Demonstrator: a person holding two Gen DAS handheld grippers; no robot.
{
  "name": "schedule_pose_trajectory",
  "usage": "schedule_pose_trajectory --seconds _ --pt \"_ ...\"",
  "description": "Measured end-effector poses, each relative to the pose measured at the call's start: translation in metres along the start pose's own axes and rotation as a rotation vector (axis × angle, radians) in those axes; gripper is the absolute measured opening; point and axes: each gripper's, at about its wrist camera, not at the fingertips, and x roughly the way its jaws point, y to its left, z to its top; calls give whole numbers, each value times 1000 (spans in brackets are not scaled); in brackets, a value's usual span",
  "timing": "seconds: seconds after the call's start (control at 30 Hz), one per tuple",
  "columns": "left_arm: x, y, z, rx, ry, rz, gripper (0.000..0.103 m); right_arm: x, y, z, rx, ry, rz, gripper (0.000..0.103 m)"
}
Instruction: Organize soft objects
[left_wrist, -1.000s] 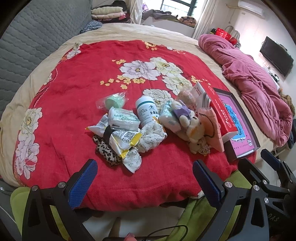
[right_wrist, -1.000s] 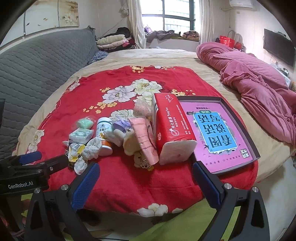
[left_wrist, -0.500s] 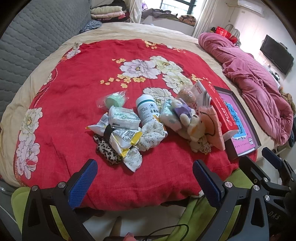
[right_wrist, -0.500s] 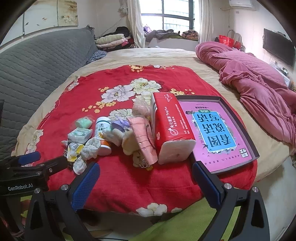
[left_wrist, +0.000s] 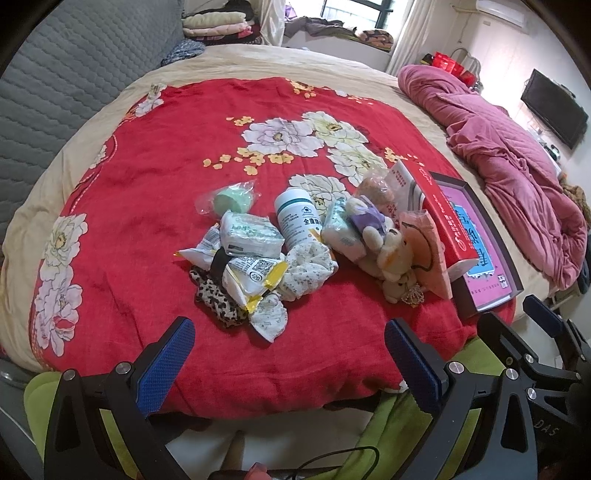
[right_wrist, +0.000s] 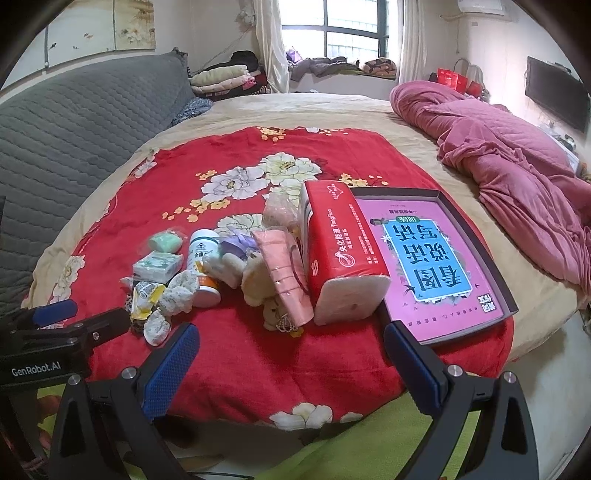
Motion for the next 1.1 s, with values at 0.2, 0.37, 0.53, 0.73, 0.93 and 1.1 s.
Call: schedule_pose_trajectory --seconds 0.2,0.37,0.53,0.73,0.93,1.1 --pt "1 2 1 -2 6 2 103 2 -1 0 2 0 6 101" --pt "4 6 0 -8 15 1 103 5 1 0 -7 8 7 101" --pt "9 18 1 -38 20 -5 103 12 5 1 -14 21 11 101" --pt "21 43 6 -91 32 8 103 23 5 2 -19 38 8 100" --pt "43 61 16 -123 84 16 103 34 2 6 -20 52 2 100" --pt "55 50 40 -79 63 32 103 42 0 9 -24 53 -4 100"
